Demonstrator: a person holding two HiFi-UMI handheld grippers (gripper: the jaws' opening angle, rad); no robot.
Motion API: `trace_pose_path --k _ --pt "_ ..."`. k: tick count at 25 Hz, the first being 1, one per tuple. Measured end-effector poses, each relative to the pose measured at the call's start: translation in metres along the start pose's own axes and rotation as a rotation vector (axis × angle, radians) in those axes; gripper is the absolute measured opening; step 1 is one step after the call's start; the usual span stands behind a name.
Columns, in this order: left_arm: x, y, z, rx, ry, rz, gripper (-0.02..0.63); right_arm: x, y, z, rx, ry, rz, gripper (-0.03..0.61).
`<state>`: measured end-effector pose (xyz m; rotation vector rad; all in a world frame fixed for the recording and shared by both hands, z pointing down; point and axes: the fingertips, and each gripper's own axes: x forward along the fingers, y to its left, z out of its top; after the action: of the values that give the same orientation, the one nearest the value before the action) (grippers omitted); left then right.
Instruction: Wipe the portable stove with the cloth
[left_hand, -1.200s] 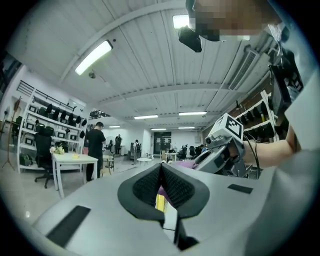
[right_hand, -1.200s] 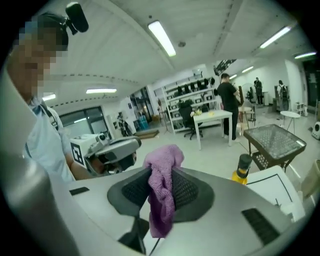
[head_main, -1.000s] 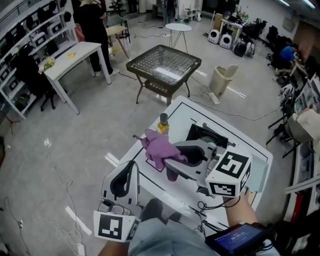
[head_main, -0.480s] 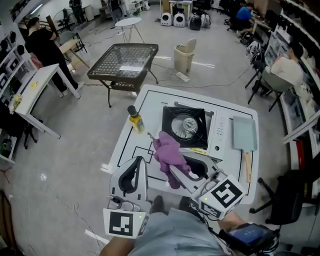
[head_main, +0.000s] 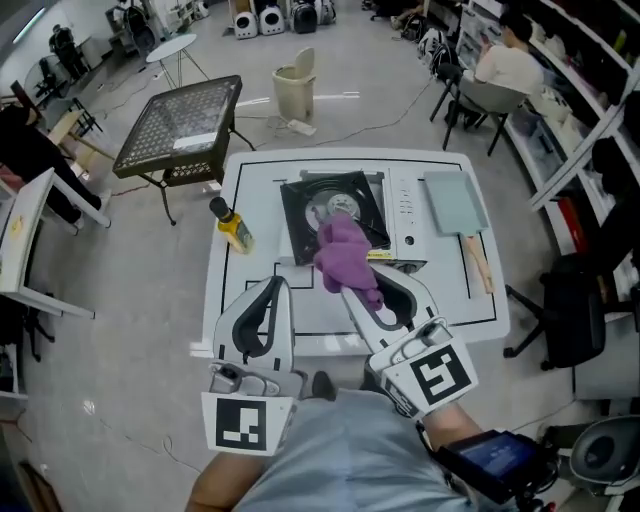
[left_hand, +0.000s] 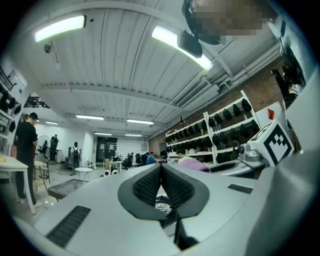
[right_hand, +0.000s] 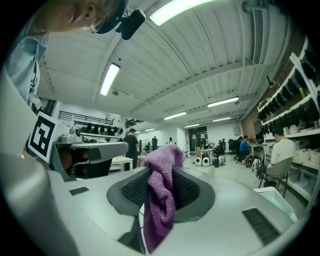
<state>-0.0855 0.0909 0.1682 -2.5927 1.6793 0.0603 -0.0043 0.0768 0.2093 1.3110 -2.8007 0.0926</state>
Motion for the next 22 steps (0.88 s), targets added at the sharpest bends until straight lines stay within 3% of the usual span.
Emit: trace_pose_path --k 8,20,22 --pt "0.0 0.003 0.006 -0.002 -0.025 -0.072 0.018 -0.004 0.004 0.01 -0.043 -0.048 -0.097 0.129" --pt "0.002 0.007 0.013 -0.001 -0.079 -0.084 0.018 0.0 0.01 0.007 -0.051 -0.026 -0.086 0.129" --pt "0.001 0.006 0.006 -0.017 -0.04 -0.081 0.018 0.0 0.009 0.006 -0.05 -0.017 -0.087 0.129"
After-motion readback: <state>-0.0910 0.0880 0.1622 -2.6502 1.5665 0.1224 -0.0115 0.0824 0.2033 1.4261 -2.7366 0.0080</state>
